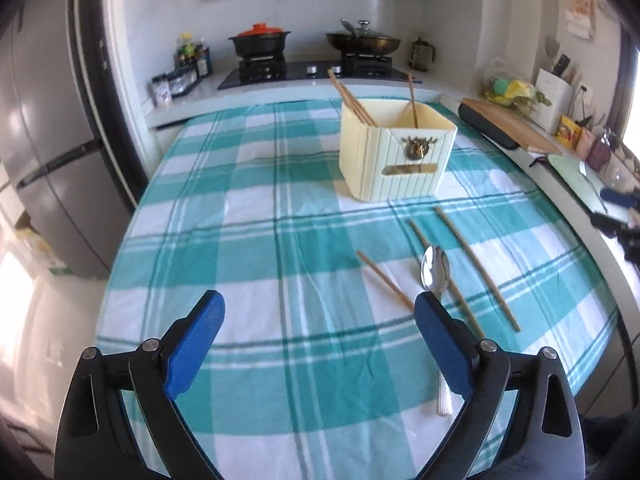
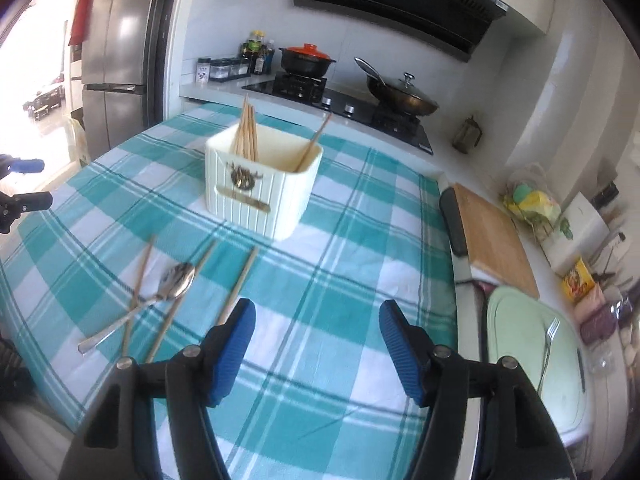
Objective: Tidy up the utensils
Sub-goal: 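Move both open grippers back over the remaining chopsticks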
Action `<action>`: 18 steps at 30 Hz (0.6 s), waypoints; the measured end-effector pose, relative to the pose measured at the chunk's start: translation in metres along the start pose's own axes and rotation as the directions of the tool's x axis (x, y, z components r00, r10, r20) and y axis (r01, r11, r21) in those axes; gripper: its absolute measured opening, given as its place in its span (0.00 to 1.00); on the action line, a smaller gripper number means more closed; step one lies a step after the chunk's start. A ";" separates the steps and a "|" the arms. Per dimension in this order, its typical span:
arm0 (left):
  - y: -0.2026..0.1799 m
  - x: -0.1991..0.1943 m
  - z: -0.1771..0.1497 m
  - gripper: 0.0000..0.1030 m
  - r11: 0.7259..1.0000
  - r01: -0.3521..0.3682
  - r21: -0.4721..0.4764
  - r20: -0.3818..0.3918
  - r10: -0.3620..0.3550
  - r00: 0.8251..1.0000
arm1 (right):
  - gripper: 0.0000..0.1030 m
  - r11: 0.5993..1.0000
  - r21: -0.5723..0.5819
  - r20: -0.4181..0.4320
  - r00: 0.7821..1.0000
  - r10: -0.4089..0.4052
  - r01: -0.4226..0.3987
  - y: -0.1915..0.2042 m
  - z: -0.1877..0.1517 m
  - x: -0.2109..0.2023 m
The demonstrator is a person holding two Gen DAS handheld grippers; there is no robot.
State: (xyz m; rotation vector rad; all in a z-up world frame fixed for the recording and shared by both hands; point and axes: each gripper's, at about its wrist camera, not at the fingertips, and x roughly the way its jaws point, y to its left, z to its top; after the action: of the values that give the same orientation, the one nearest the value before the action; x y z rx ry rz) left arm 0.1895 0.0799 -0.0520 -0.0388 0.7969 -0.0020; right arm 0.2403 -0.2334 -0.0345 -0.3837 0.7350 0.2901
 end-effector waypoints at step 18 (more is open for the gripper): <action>-0.016 0.033 -0.049 0.93 0.997 -0.035 -0.071 -0.009 0.034 0.999 | 0.65 0.969 0.243 -0.001 0.999 -0.036 0.035 0.019 -0.088 0.031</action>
State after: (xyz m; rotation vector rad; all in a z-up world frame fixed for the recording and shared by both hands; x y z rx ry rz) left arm 0.1781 0.0615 -0.1090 -0.0930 0.8053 0.0589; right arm 0.2029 -0.2509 -0.1198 -0.1635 0.7496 0.1639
